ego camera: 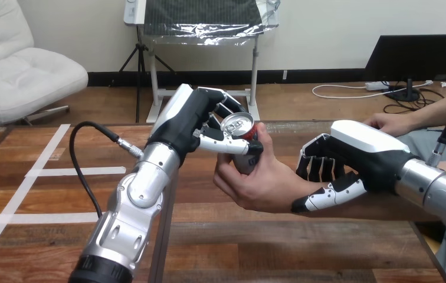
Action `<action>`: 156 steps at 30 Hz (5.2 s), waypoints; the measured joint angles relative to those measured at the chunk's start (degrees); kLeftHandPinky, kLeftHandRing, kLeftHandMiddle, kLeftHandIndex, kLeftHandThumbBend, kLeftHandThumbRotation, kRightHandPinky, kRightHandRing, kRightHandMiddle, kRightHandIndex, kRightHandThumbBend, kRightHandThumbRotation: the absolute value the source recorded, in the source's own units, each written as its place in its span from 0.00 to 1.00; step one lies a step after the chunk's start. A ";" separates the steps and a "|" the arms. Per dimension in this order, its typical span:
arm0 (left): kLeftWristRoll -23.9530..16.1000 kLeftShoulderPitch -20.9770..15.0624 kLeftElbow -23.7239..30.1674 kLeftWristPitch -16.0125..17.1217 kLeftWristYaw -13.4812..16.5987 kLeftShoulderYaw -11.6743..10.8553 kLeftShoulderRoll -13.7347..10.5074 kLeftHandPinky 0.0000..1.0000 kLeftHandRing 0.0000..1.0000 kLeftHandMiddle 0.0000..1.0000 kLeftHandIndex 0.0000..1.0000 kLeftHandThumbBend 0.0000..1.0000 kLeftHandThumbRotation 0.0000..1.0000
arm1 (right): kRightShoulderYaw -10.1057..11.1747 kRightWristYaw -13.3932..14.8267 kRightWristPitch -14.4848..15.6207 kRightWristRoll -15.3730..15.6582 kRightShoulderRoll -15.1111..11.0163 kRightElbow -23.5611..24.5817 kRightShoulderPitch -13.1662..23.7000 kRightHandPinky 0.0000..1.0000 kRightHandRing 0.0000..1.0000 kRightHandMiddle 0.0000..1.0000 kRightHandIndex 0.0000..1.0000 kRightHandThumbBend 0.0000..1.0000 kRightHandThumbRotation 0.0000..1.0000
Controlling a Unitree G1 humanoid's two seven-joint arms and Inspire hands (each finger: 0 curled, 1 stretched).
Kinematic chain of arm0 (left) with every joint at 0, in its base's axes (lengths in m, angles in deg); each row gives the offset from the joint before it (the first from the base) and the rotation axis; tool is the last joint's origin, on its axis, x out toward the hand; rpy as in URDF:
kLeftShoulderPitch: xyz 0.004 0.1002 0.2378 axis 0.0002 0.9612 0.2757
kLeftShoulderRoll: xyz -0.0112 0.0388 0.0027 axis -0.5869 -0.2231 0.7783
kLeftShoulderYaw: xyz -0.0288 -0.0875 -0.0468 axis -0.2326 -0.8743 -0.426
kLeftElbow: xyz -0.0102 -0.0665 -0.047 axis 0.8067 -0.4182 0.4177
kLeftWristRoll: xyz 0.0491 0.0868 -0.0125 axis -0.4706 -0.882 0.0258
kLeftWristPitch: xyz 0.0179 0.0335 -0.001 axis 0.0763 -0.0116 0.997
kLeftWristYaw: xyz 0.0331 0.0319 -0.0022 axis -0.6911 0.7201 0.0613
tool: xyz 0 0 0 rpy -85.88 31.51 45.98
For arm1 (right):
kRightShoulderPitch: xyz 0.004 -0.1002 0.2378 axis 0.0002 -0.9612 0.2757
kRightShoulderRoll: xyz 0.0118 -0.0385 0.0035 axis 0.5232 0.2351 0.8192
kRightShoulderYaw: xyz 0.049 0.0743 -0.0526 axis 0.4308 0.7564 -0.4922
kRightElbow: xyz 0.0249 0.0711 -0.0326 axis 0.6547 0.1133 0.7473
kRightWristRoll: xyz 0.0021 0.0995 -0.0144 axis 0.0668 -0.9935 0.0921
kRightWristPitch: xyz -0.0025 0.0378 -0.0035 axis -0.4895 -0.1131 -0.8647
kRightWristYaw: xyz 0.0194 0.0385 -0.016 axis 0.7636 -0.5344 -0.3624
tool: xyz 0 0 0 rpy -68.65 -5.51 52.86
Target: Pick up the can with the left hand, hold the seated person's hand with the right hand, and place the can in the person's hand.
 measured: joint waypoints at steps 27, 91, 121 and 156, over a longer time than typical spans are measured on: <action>0.16 0.33 2.07 -1.49 -2.88 0.80 -0.19 0.50 0.59 0.64 0.66 0.70 0.27 | 0.90 -3.73 -0.31 -0.87 -0.59 0.01 -0.58 0.39 0.47 0.53 0.58 0.89 0.57; 2.48 22.38 41.07 -9.76 -4.39 -0.26 0.95 0.70 0.80 0.80 0.76 0.53 0.65 | 9.64 -6.54 -0.71 -11.25 -0.86 10.31 -14.19 0.71 0.87 0.90 0.92 1.00 0.99; 5.47 34.33 49.14 -4.34 1.90 -3.13 2.19 0.52 0.68 0.70 0.66 0.19 0.58 | 16.71 6.06 -3.10 -21.99 12.15 15.64 -25.12 0.81 0.88 0.90 0.90 0.93 1.00; 17.11 45.59 67.38 -0.89 4.10 -8.95 4.07 0.07 0.56 0.60 0.53 0.05 0.87 | 17.32 3.66 -10.69 -38.37 24.13 22.56 -34.22 0.79 0.83 0.85 0.84 0.98 0.98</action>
